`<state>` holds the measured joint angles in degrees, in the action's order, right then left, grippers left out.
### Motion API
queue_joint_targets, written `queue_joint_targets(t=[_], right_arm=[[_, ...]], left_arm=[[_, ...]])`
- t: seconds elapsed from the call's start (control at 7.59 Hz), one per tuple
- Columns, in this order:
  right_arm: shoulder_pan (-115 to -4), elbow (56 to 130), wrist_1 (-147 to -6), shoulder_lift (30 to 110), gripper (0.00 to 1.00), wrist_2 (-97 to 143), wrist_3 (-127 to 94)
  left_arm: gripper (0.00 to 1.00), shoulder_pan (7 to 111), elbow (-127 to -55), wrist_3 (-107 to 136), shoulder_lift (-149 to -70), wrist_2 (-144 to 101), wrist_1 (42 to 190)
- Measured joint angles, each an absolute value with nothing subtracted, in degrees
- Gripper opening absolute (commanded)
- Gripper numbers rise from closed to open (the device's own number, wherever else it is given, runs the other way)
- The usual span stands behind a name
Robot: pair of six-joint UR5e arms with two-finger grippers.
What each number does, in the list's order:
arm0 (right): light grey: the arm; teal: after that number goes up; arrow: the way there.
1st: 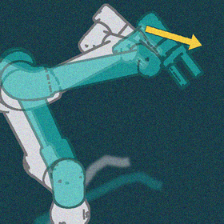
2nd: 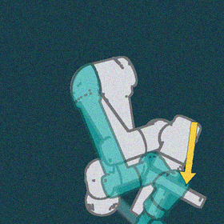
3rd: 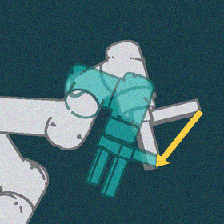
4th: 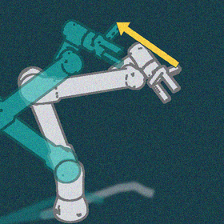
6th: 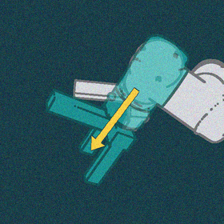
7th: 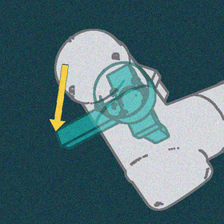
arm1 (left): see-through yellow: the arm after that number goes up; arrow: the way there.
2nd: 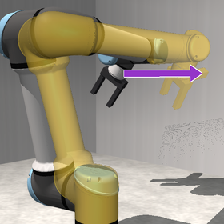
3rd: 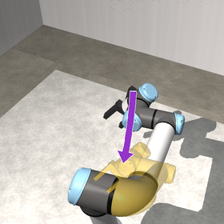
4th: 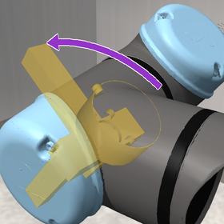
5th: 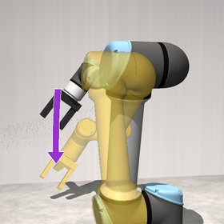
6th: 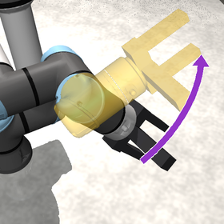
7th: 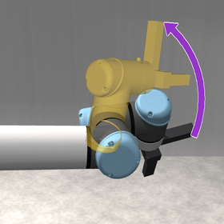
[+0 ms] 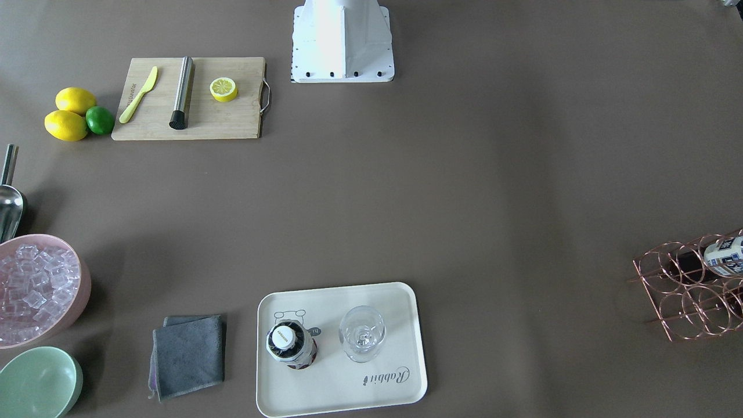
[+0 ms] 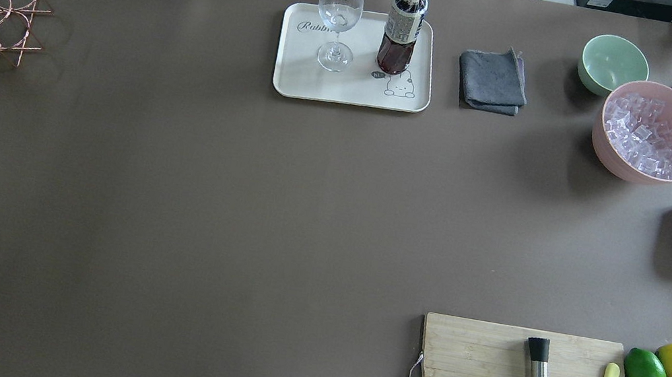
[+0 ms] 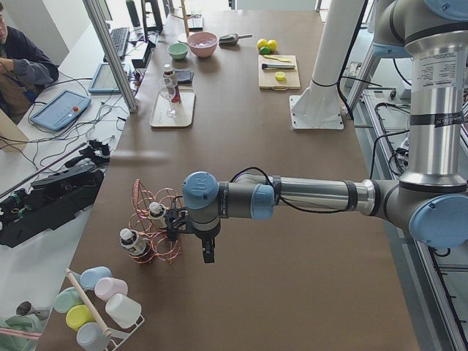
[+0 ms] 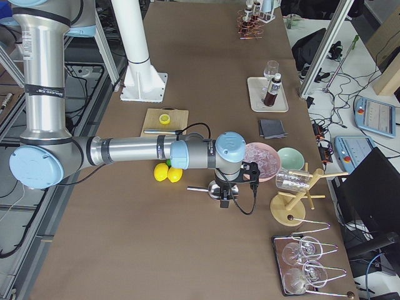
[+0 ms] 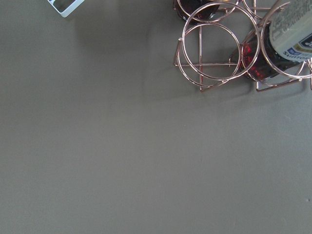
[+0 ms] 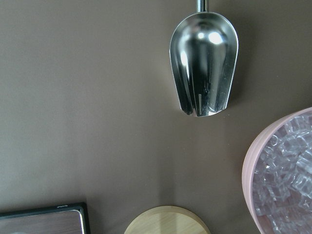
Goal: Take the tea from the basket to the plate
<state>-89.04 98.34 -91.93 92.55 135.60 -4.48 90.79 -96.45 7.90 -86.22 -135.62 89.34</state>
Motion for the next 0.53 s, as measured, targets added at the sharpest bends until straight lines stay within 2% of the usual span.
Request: queue_joint_targets(t=[0.53], right_arm=[[-89.1, 98.4, -91.9, 92.5, 1.00, 135.6, -4.5]], left_arm=[[0.98, 90.8, -96.6, 7.8, -86.2, -135.6, 89.8]])
